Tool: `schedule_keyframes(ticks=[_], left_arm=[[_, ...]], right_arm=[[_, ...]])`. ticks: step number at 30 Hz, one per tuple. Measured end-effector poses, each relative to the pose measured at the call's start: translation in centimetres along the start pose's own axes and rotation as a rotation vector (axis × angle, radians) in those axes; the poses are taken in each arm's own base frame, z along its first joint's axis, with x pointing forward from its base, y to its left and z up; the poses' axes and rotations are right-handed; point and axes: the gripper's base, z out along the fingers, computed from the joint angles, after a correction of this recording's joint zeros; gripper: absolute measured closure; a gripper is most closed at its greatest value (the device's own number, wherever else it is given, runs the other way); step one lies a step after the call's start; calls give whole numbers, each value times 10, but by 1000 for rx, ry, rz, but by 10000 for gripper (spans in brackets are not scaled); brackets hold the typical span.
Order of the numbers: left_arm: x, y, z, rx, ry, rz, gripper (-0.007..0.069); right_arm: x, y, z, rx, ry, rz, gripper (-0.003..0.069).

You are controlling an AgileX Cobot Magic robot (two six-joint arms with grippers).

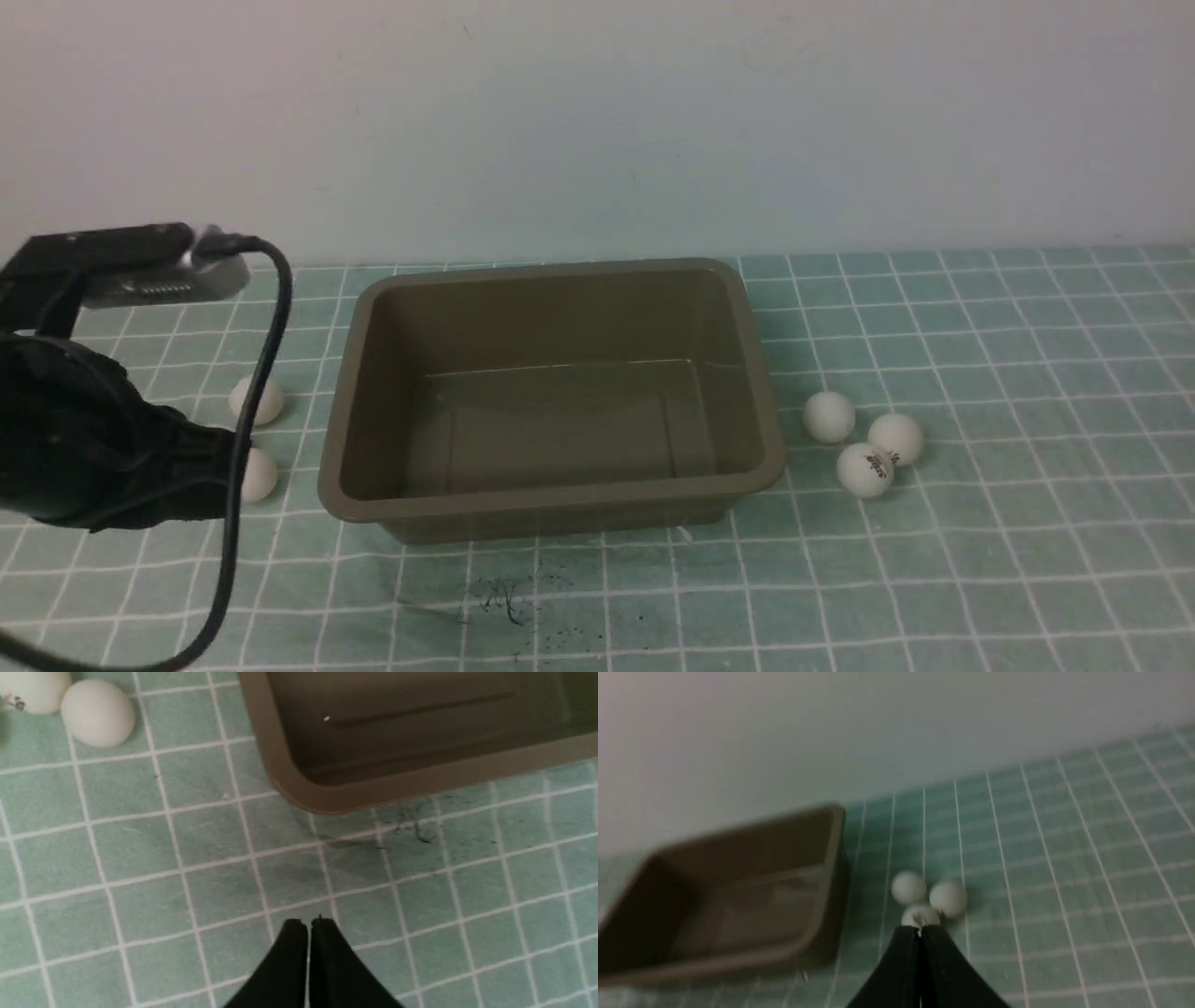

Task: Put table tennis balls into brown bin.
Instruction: 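Reach for and grasp a ping pong ball on the table beside the basket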

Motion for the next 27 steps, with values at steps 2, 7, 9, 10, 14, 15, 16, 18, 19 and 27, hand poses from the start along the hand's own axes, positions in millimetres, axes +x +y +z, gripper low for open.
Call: schedule_keyframes(ticks=[2, 7, 9, 10, 14, 15, 16, 18, 19, 27], left_arm=[[-7, 7, 14, -35, 10, 9, 629], [-17, 19, 47, -71, 45, 0, 627], [-21, 27, 66, -101, 61, 13, 608], [-23, 30, 72, -113, 59, 20, 594], [-31, 41, 100, -151, 27, 2, 474], [-33, 43, 105, -156, 19, -7, 440], [-33, 44, 108, -159, 16, -14, 422], [-38, 48, 120, -168, 7, -36, 315], [-41, 49, 124, -173, 2, -43, 265], [-44, 54, 134, -190, 0, -84, 134]], right_arm=[[-17, 5, 12, 10, 122, -62, 673], [-36, 8, 45, 0, 283, -144, 673], [-37, 9, 57, -17, 320, -141, 673], [-37, 9, 59, -21, 327, -139, 673], [-36, 9, 65, -38, 349, -133, 673], [-36, 9, 66, -38, 349, -135, 673], [-36, 9, 66, -38, 349, -137, 673], [-36, 9, 66, -40, 349, -150, 673], [-36, 9, 66, -41, 349, -155, 673], [-36, 9, 66, -42, 349, -158, 673]])
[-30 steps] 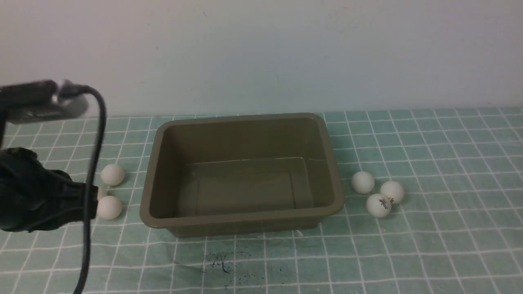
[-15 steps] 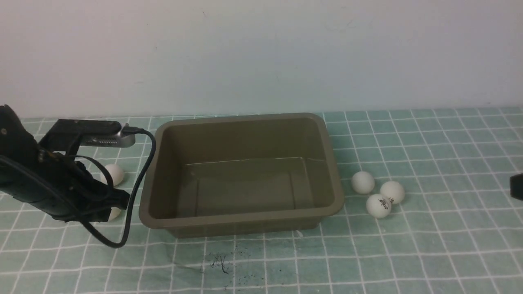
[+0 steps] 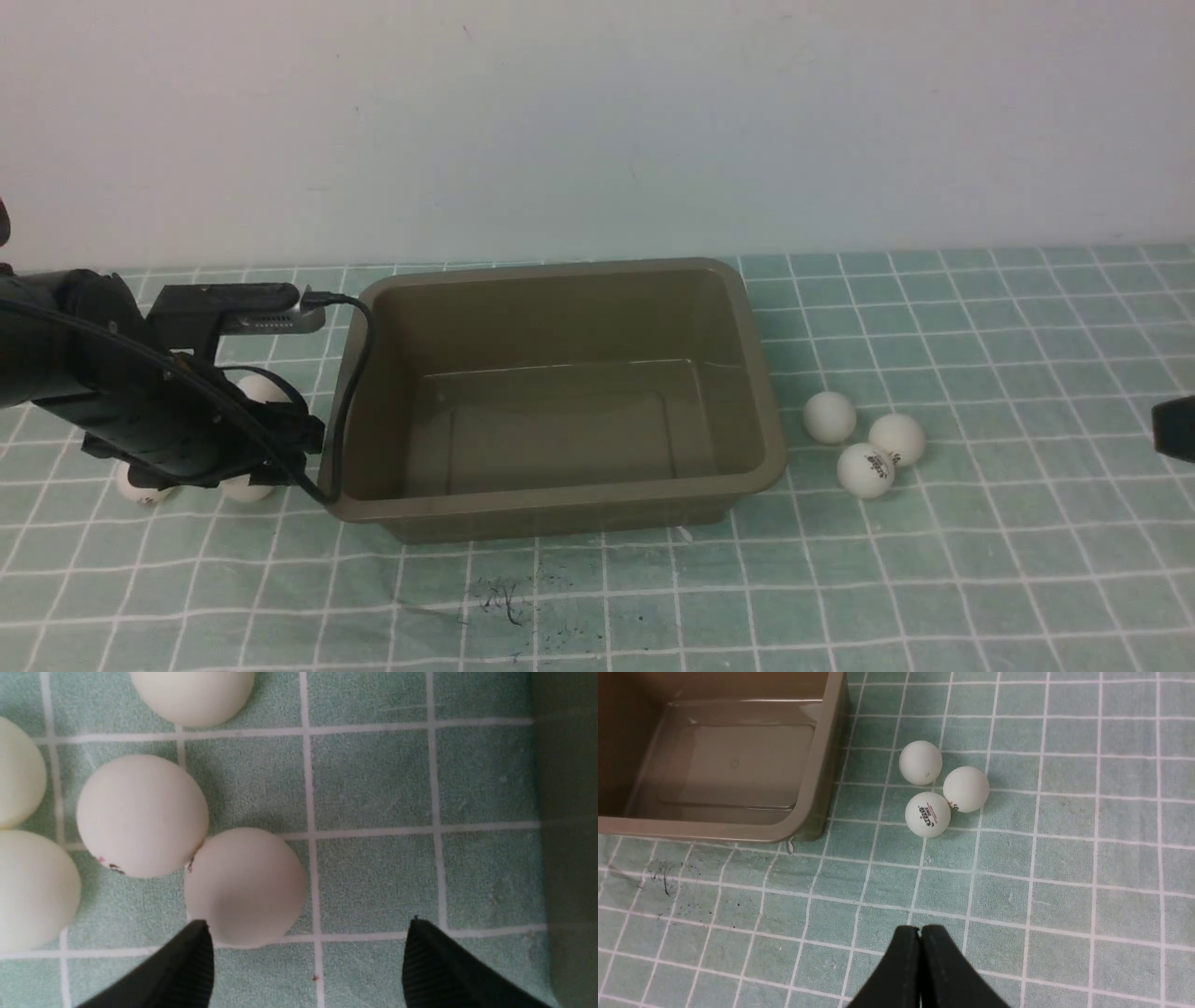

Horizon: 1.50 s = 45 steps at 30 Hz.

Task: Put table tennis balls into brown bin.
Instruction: 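Reach for and grasp a ping pong ball on the table beside the basket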

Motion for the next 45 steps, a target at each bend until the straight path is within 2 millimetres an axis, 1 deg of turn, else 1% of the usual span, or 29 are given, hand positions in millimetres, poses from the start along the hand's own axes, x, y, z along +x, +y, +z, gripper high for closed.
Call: schedule_keyframes(ticks=[7, 15, 23, 26, 29, 31, 39, 41, 42, 45], left_arm=[[-6, 0, -1, -4, -54, -4, 133], [-6, 1, -1, -9, -57, 0, 133], [-6, 6, 0, -65, -54, 1, 133], [-5, 7, 5, -71, -41, -4, 133], [-1, 8, 18, -75, -2, -13, 133], [0, 8, 21, -76, 7, -12, 133], [-3, 8, 25, -72, -30, -12, 136], [-2, 9, 27, -73, -24, -12, 156], [-2, 9, 28, -73, -19, -12, 179], [1, 9, 30, -76, 11, -13, 283]], right_arm=[[-2, 0, 0, 4, -24, -2, 673], [-4, -2, 0, 19, -42, -15, 673], [-4, -2, 0, 24, -41, -19, 673], [-4, -2, 0, 24, -41, -19, 673], [-4, -2, 0, 24, -41, -18, 673], [-4, -2, 0, 24, -41, -18, 673], [-4, -2, 0, 24, -41, -17, 673], [-4, -2, 0, 23, -41, -15, 673], [-4, -2, 0, 23, -41, -15, 673], [-3, -2, 0, 21, -36, -15, 673]])
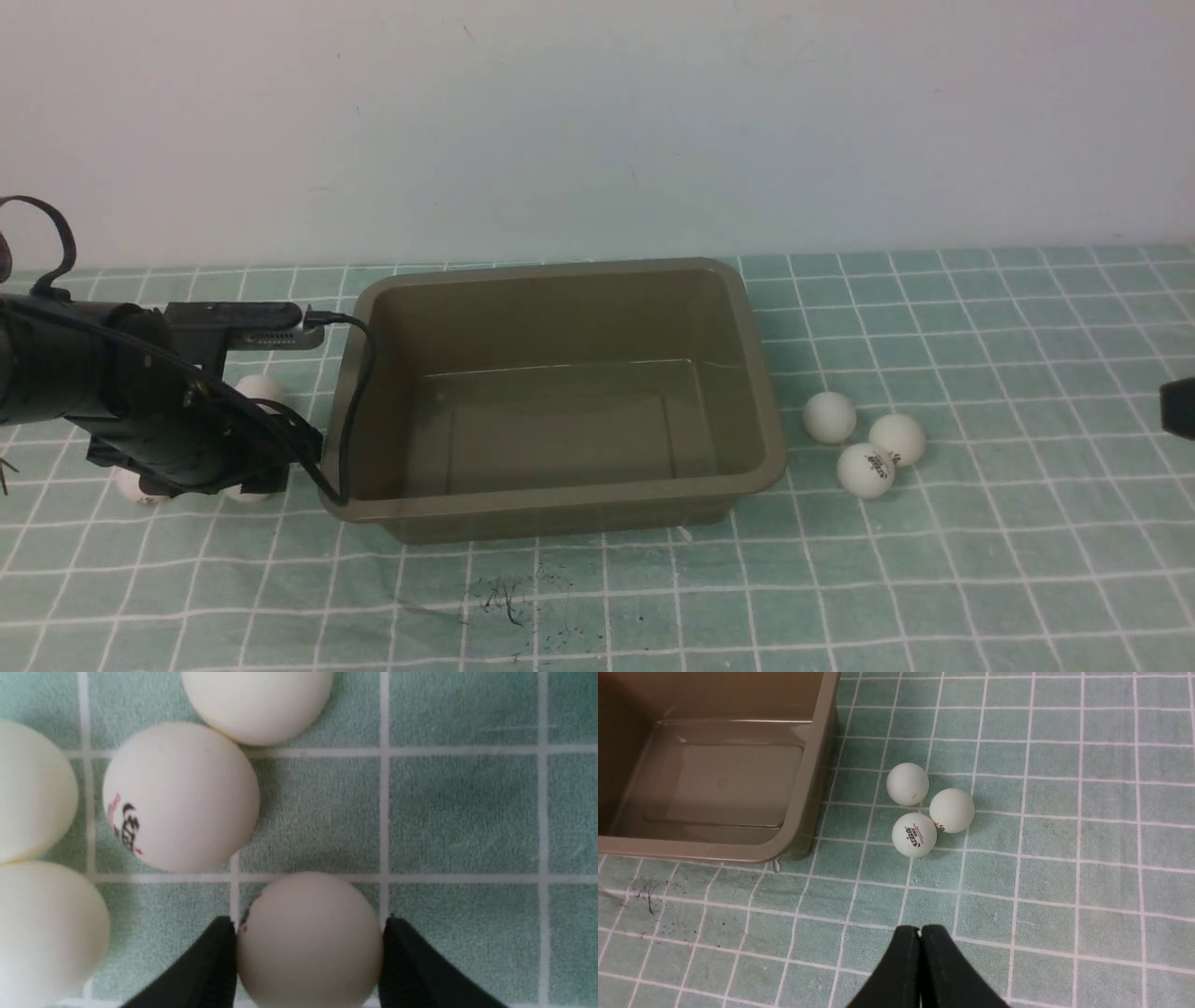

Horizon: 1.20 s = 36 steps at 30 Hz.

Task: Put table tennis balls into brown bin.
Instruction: 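Reach for and grasp a ping pong ball on the table beside the basket, then drop the ball into the bin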

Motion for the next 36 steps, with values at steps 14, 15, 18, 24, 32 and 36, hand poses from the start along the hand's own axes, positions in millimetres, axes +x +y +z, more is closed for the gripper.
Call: schedule_keyframes(ticks=[14, 15, 18, 24, 32, 36], left_arm=[[-3, -4, -127, 70, -148, -72, 280], [-5, -7, -139, 99, -156, -95, 280], [-11, -13, -154, 147, -156, -98, 280], [-25, -64, -133, 256, -51, 162, 280], [-40, -100, -80, 272, 123, 258, 137], [-61, -94, -103, 223, 148, 255, 84]], right_arm=[[-42, 2, 59, -39, 143, -43, 662], [-47, 4, 71, -38, 154, -57, 655], [-56, 5, 97, -28, 176, -69, 627], [-72, 1, 185, 1, 298, -89, 378], [-66, -16, 260, 84, 431, -30, 131], [-51, -24, 279, 142, 520, 24, 111]])
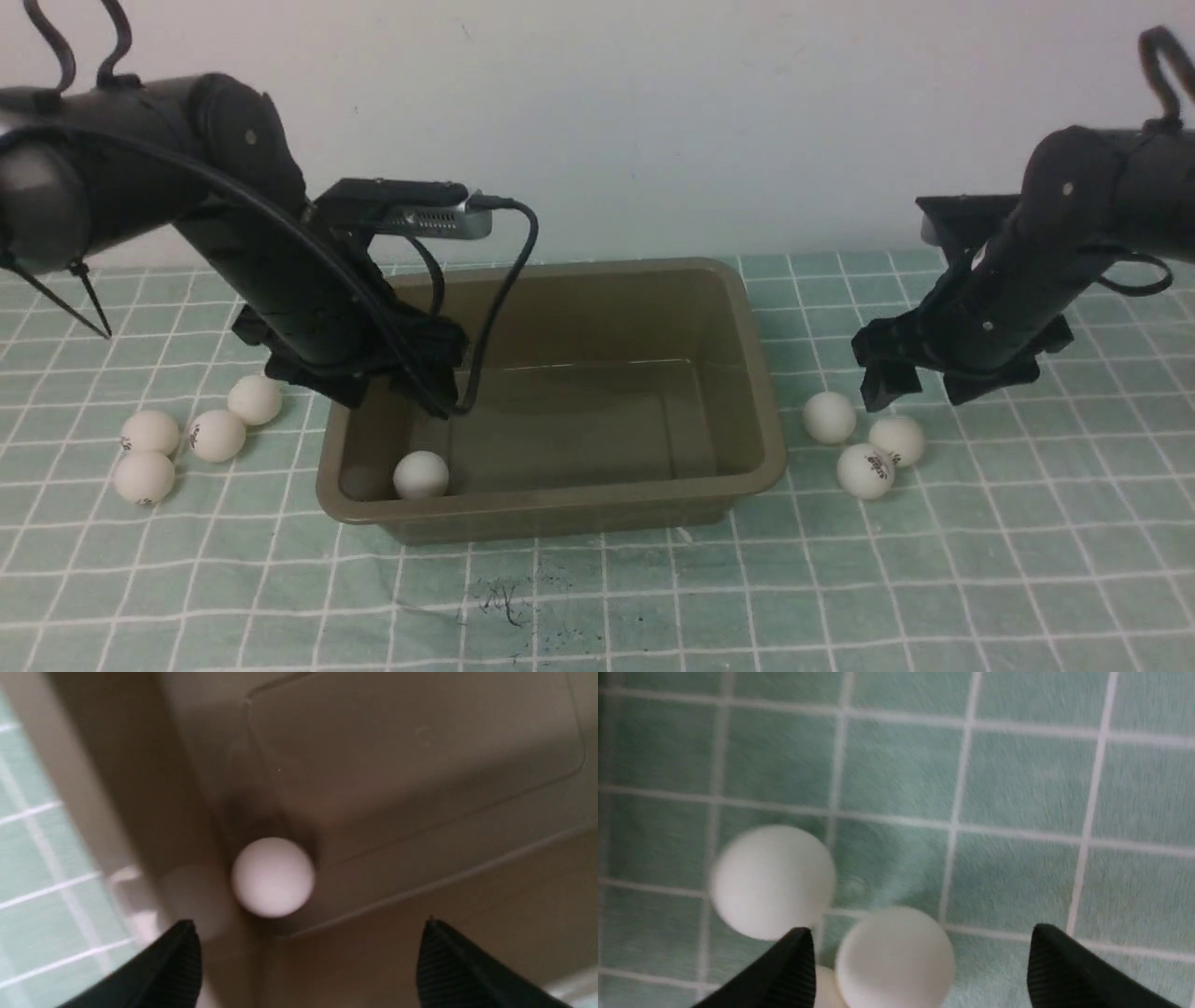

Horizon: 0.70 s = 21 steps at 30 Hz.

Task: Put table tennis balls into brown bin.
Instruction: 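Drop the ball into the bin, then reach for and grasp a ping pong ball on the table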

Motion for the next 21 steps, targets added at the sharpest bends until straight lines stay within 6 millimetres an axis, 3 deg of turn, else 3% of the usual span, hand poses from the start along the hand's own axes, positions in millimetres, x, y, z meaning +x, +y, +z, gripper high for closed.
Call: schedule_keyframes(ticks=[4, 7, 10, 11, 14, 16, 21], left_arm=[[-1, 21, -35, -99, -13, -37, 245], [11, 54, -68, -175, -39, -127, 525], [24, 83, -89, -195, -75, -233, 602], [40, 105, -100, -199, -93, -334, 621], [56, 123, -100, -202, -86, -413, 629], [76, 142, -86, -204, -53, -495, 629], [107, 161, -43, -195, -2, -576, 629]], right_arm=[[3, -2, 11, 12, 44, 23, 131], [2, -3, 19, 17, 47, 28, 188], [2, -3, 24, 17, 45, 17, 303], [0, -3, 23, 16, 32, -5, 302], [-2, -2, 20, 14, 32, -26, 298], [-7, 0, 2, 9, 20, -40, 298], [-24, 28, -77, -144, -166, -52, 298]])
